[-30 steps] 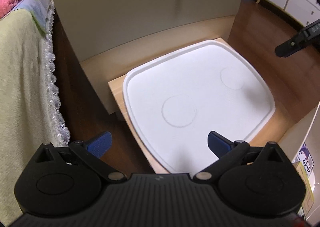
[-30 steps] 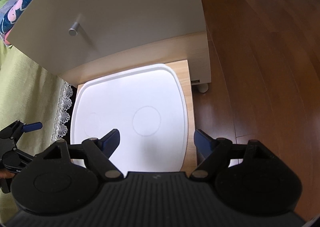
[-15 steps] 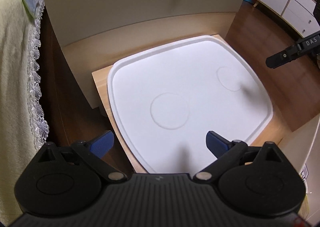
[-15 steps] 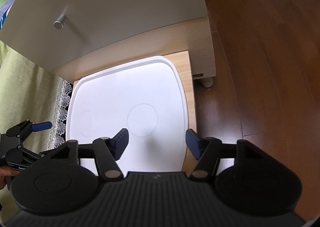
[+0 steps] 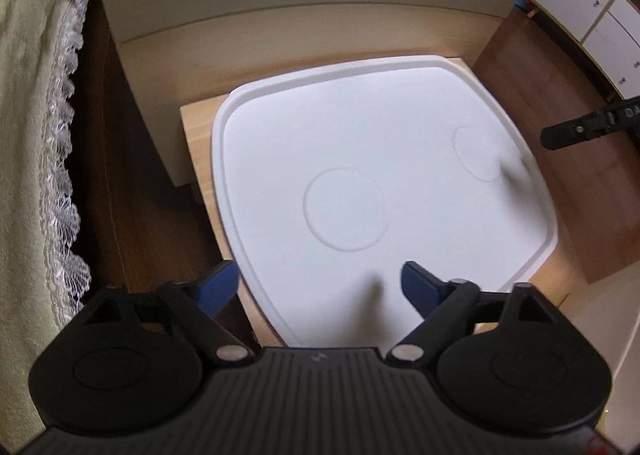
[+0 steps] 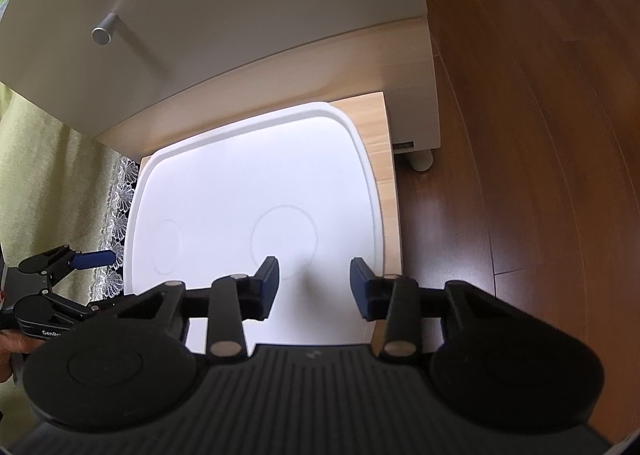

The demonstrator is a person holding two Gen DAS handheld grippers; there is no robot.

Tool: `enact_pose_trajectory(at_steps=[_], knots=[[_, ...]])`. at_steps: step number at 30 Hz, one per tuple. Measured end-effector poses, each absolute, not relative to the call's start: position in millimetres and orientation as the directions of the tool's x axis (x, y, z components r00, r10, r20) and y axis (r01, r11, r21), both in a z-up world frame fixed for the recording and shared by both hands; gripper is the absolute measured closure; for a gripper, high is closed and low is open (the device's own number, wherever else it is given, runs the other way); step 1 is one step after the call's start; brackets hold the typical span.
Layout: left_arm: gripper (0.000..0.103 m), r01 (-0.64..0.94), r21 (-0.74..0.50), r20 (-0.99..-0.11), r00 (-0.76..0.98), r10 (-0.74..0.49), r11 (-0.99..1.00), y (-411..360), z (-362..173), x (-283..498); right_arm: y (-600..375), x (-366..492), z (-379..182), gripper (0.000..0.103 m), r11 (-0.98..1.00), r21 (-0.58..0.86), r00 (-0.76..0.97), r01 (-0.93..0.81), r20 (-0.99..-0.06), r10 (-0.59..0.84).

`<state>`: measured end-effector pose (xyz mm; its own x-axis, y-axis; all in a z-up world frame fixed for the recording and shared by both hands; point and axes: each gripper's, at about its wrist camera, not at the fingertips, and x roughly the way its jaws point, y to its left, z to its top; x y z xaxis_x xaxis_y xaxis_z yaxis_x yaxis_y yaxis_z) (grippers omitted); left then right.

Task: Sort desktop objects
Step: 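Lower both tools onto the white tray lid edge and close them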

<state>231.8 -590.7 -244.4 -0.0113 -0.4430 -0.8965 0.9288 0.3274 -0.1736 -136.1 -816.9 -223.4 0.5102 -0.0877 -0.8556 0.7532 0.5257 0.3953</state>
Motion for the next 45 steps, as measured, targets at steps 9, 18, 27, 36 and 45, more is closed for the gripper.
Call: enact_pose_trajectory(at_steps=[9, 18, 27, 36, 45], knots=[[0.015, 0.911, -0.17, -0.902, 0.01, -0.432, 0.377, -592.7, -251.6, 237.3, -820.9, -136.2, -228.7, 0.069, 0.526, 0.389, 0.507, 0.756, -0.857, -0.094], [0.016, 0.901, -0.186, -0.901, 0.003, -0.433, 0.393, -593.8, -252.4, 237.2, -823.0, -135.3, -233.0, 0.073, 0.517, 0.399, 0.511, 0.757, -0.855, -0.089], [0.021, 0.894, -0.19, -0.9, 0.007, -0.437, 0.406, -591.4, -250.0, 239.6, -826.7, -135.6, -237.5, 0.077, 0.507, 0.378, 0.492, 0.775, -0.864, -0.107], [0.028, 0.894, -0.178, -0.9, 0.021, -0.435, 0.41, -591.1, -248.3, 239.0, -830.3, -140.3, -245.4, 0.077, 0.508, 0.333, 0.453, 0.795, -0.882, -0.131], [0.028, 0.891, -0.179, -0.899, 0.024, -0.437, 0.418, -592.0, -248.3, 237.9, -831.3, -145.7, -253.9, 0.081, 0.497, 0.352, 0.464, 0.793, -0.878, -0.119]])
